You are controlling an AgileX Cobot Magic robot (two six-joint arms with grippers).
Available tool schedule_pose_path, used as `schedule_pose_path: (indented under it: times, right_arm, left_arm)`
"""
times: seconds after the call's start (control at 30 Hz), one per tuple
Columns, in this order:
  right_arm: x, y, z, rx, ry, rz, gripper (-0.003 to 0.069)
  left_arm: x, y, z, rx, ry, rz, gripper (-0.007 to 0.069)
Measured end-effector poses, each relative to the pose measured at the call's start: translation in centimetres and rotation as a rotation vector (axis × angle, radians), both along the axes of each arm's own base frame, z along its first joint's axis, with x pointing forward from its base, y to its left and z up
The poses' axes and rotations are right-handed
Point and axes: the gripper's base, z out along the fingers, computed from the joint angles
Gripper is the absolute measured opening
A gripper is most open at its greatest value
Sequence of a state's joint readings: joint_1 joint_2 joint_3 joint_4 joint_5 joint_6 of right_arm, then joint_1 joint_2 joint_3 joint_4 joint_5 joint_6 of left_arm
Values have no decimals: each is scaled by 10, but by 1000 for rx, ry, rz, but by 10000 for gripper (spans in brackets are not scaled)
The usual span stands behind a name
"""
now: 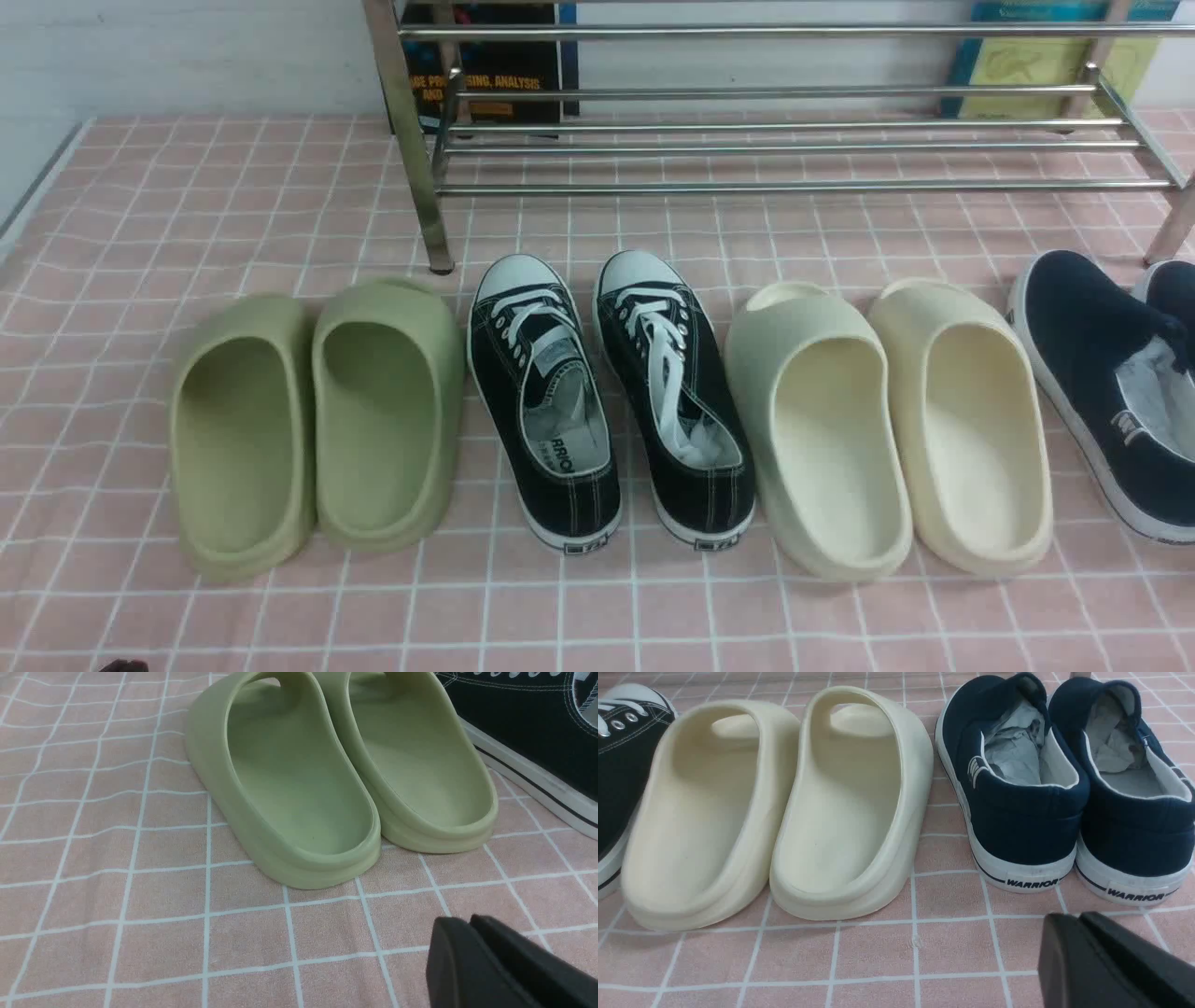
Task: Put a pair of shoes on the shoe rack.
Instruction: Use the right arm to grab the shoe closest to it
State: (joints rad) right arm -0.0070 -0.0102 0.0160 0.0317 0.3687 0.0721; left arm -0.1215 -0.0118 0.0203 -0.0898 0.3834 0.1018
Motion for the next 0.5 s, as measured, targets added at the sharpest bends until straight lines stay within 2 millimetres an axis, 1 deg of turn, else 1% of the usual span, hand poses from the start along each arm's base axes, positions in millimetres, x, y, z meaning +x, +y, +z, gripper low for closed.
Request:
schedule_pose_path:
  times: [0.5]
  right_arm:
    - [0,0,0,0,0,0,37]
  left_arm:
    - [0,0,0,3,0,0,73]
